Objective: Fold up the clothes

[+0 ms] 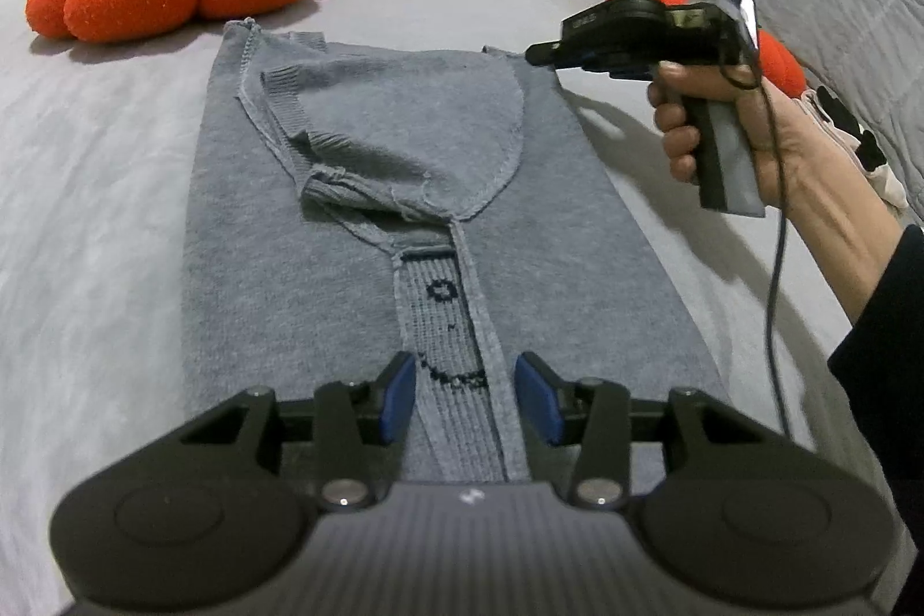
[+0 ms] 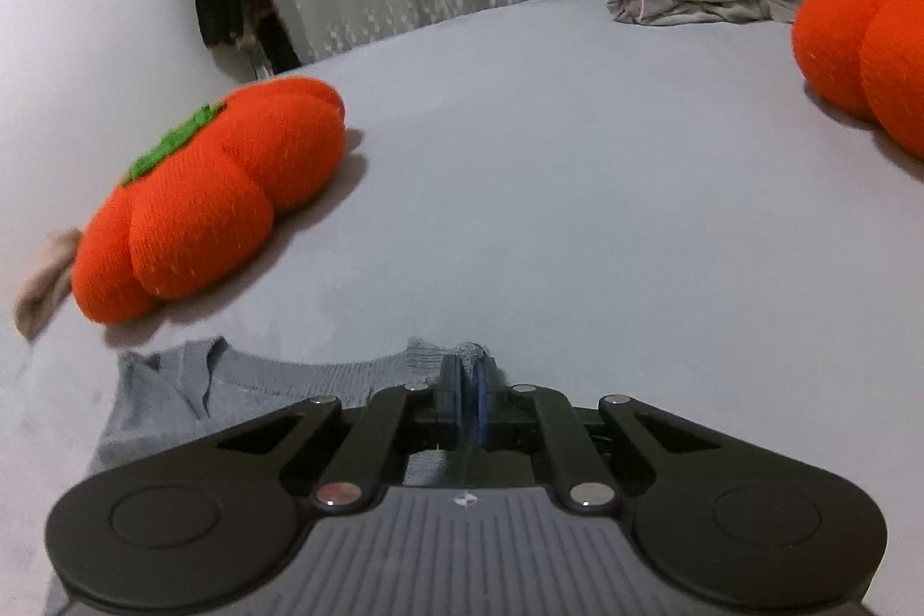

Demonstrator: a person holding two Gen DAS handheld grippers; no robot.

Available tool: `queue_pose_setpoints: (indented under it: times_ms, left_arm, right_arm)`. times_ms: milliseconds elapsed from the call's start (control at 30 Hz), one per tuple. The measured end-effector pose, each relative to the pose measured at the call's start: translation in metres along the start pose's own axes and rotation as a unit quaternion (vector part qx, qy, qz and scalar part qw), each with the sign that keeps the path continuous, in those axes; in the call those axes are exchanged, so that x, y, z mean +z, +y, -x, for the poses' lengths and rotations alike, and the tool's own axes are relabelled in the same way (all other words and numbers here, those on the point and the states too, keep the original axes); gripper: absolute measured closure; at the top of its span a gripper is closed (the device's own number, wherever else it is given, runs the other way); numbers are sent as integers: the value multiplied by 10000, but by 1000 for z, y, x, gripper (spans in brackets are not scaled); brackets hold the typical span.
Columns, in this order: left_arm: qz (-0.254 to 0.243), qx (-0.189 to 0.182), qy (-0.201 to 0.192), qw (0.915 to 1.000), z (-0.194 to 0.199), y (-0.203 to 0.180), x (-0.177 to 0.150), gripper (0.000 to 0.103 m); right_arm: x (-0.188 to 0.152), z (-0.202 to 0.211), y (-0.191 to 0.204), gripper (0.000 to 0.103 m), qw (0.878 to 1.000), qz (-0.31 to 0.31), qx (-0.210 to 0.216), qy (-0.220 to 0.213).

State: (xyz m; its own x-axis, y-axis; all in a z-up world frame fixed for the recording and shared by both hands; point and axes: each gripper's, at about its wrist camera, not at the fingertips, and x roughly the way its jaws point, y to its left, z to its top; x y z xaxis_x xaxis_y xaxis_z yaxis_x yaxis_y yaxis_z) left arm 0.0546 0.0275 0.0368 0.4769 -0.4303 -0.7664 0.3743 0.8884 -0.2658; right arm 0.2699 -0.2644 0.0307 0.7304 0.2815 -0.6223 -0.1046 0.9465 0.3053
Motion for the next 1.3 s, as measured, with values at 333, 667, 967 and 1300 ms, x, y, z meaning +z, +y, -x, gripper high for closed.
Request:
queue_pose_setpoints:
  times_ms: [333,667,967,1300]
  left_arm:
    - [-68,15,-17,10000,0,1,1,61]
    - [-64,-4,-7,10000,2,2,3,60]
    - [-107,-6,-13,9999,0,0,2,58]
    - [-111,-33,-18,9999,-2,3,2,58]
  right_arm:
    - [-3,-12,-15,97,9990,-423,110,17]
    - [-8,5,1,57,9999,-145,-42,-42]
    - [-17,-11,44,77,9937,887,-629,266]
    - [0,7,0,97,9996,92,255,114]
